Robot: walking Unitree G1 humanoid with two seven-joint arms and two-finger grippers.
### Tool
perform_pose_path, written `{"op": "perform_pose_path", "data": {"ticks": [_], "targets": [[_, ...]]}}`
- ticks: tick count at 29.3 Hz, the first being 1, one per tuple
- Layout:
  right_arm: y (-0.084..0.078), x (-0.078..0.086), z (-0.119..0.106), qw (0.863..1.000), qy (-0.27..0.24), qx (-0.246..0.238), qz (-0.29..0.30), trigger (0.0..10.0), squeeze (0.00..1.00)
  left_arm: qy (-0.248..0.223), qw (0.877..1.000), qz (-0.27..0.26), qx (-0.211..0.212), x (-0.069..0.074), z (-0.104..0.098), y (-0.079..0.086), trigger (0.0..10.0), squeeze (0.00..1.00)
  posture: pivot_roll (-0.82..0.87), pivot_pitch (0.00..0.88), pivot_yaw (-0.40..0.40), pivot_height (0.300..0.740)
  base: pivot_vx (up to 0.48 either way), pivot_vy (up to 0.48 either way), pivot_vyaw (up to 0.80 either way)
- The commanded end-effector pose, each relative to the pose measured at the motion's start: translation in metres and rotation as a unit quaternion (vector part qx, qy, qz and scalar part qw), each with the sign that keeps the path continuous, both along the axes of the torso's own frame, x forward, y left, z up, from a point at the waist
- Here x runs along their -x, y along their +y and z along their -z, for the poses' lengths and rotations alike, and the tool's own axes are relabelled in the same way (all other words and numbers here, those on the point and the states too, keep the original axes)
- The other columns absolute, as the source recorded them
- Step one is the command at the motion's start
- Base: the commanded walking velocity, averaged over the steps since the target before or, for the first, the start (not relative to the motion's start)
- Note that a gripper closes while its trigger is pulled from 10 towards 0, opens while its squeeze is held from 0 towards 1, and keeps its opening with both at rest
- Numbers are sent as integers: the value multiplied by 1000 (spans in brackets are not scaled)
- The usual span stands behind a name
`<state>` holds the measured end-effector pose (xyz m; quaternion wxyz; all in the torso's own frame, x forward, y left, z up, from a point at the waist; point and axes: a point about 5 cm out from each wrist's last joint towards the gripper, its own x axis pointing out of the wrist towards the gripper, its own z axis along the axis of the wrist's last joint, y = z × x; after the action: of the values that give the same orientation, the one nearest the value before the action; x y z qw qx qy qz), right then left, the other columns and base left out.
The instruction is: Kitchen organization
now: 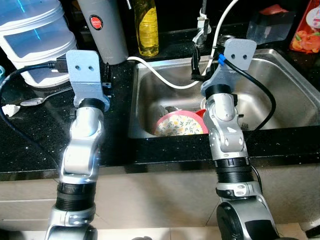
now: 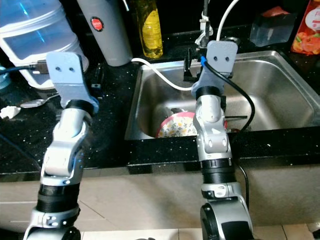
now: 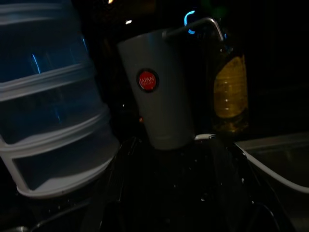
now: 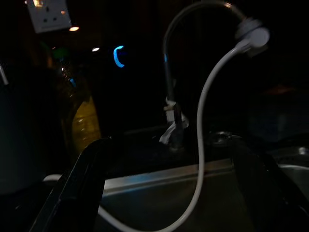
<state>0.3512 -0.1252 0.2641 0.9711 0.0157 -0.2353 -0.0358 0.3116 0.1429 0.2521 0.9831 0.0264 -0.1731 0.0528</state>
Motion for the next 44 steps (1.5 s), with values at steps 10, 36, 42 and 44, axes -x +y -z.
{"op": "perform_pose_path", "data": {"ticks": [10,36,42,44], "targets": [[10,0,0,1000,-1,0,-19,10000,0,12,1000,-10,6,-3,3,6,10000,0,97,0,123,740,0,453,0],[10,0,0,1000,-1,-1,-18,10000,0,136,973,-109,150,-27,22,68,10000,0,99,0,125,740,0,31,0],[10,0,0,1000,-2,-1,-19,10000,0,145,957,-103,229,-37,29,79,10000,1000,91,0,126,740,0,0,0],[10,0,-1,1000,-4,-1,-20,10000,0,175,930,-131,296,-41,43,83,10000,1000,80,0,127,740,0,0,0]]}}
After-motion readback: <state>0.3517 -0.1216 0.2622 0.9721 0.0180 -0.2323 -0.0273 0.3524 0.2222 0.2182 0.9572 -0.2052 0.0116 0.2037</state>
